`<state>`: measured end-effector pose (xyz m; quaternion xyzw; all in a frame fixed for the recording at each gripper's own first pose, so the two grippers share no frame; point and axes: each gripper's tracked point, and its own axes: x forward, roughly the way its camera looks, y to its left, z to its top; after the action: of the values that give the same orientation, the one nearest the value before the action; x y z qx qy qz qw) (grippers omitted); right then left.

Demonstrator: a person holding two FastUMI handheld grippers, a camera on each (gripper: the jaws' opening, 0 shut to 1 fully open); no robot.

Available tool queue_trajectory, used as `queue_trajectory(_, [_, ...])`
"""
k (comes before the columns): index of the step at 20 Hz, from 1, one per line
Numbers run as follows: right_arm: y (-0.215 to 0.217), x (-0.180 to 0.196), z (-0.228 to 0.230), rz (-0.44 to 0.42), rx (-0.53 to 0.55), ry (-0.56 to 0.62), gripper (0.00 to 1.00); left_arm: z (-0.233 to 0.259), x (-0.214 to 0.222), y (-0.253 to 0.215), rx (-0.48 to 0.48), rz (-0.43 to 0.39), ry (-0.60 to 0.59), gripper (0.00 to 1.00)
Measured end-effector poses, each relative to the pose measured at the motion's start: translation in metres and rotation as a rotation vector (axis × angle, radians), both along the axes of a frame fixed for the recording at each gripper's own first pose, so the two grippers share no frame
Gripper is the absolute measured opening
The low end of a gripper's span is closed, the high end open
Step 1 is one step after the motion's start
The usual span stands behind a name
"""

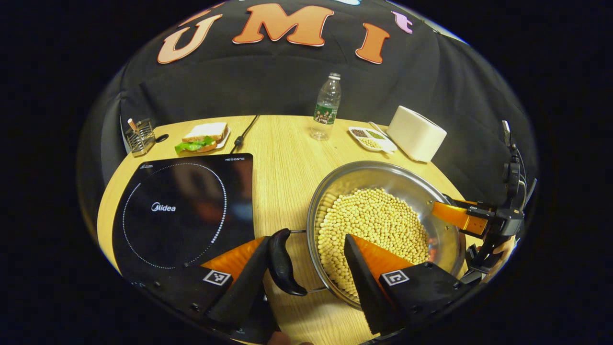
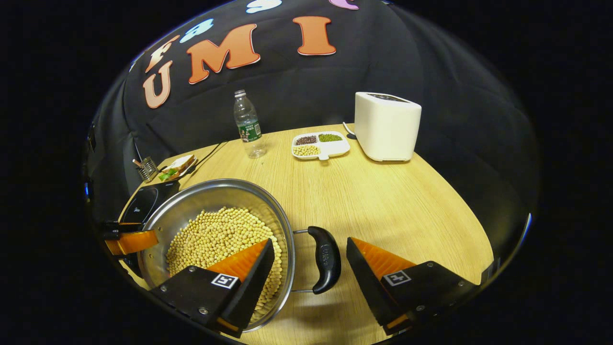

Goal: First push the handle of the pot to place it horizontally, then grasp the pot with both hands and set it on the induction cooktop.

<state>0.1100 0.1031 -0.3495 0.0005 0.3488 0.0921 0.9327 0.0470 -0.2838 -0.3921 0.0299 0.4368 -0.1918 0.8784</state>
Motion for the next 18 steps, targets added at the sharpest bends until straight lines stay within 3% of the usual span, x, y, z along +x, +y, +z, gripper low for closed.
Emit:
queue_trajectory(6, [-0.006,-0.01,-0.003,-0.007,0.004,0.028,0.86,-0.007,0.007,-0.002,0.05,-0.032,0.005,0.98])
queue_trajectory(10, [-0.004,-0.014,-0.002,0.024,0.011,0.025,0.6,-0.008,0.007,-0.003,0.052,-0.031,0.009,0.97])
queue_trajectory(12, [-0.008,-0.015,-0.001,0.012,0.033,0.036,0.59,-0.013,0.007,-0.006,0.044,-0.034,0.027,0.97])
queue_trajectory(13, [-0.011,-0.015,-0.002,0.011,0.03,0.035,0.53,-0.018,0.005,-0.008,0.037,-0.039,0.04,0.95])
queue_trajectory(15, [-0.015,-0.016,-0.001,0.005,0.027,0.032,0.57,-0.024,0.007,-0.005,0.046,-0.038,0.055,0.99])
queue_trajectory(17, [-0.015,-0.016,-0.001,-0.001,0.028,0.031,0.56,-0.025,0.009,-0.007,0.042,-0.043,0.055,0.95])
queue_trajectory(18, [-0.016,-0.016,-0.001,-0.006,0.031,0.029,0.57,-0.031,0.012,0.002,0.086,-0.04,0.059,0.93])
